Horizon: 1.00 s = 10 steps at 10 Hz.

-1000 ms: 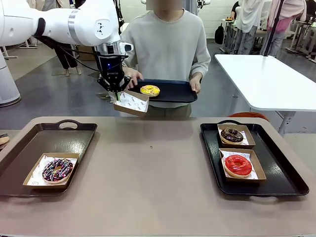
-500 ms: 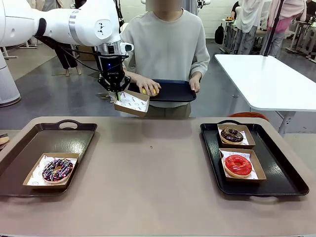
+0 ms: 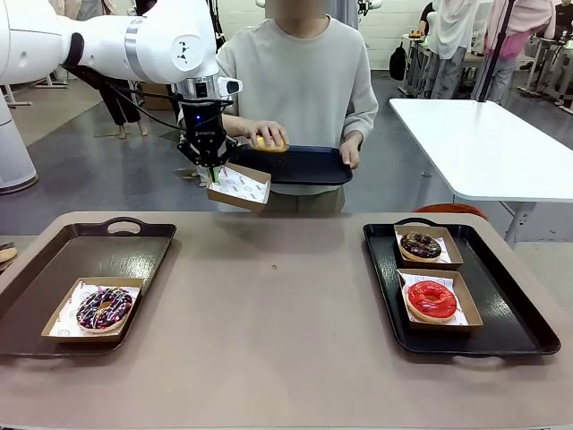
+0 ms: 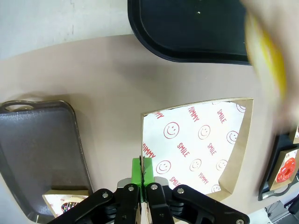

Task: Individually package the donuts and arrange them on the tray.
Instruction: Place the picked Paper togo box on the Handle tray while simultaneously picking up another Paper togo box from the table with the other hand, then place the picked Paper togo box on the Handle tray.

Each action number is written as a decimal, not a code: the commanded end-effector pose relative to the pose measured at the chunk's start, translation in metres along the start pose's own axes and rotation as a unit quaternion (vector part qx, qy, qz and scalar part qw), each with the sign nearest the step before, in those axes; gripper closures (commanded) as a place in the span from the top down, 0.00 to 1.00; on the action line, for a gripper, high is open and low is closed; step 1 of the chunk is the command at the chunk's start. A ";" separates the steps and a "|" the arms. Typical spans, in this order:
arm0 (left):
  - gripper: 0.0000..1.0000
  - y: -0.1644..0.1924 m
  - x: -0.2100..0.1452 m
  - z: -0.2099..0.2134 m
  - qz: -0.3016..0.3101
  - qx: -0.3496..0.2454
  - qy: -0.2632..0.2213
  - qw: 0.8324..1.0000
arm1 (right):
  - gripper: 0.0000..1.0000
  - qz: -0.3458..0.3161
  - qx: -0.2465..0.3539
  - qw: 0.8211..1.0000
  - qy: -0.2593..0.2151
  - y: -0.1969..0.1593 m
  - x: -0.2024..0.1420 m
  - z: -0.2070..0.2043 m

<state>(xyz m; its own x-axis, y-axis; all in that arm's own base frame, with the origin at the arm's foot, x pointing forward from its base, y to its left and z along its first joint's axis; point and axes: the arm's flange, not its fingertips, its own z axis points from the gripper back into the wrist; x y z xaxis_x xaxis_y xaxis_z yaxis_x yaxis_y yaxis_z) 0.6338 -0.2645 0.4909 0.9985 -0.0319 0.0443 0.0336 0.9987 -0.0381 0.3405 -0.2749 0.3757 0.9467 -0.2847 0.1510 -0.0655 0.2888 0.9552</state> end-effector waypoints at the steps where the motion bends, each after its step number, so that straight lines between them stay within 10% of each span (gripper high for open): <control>1: 0.00 0.003 -0.004 0.002 -0.002 0.000 -0.002 1.000 | 1.00 0.002 -0.002 1.000 0.002 0.002 -0.001 0.001; 10: 0.00 0.003 -0.004 0.002 -0.002 0.000 -0.002 1.000 | 1.00 0.002 -0.002 1.000 0.002 0.002 -0.001 0.001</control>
<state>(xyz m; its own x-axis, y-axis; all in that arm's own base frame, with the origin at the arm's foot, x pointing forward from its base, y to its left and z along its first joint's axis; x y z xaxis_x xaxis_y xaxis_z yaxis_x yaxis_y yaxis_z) 0.6339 -0.2644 0.4909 0.9985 -0.0317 0.0443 0.0334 0.9987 -0.0380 0.3406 -0.2749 0.3757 0.9467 -0.2845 0.1510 -0.0656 0.2888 0.9551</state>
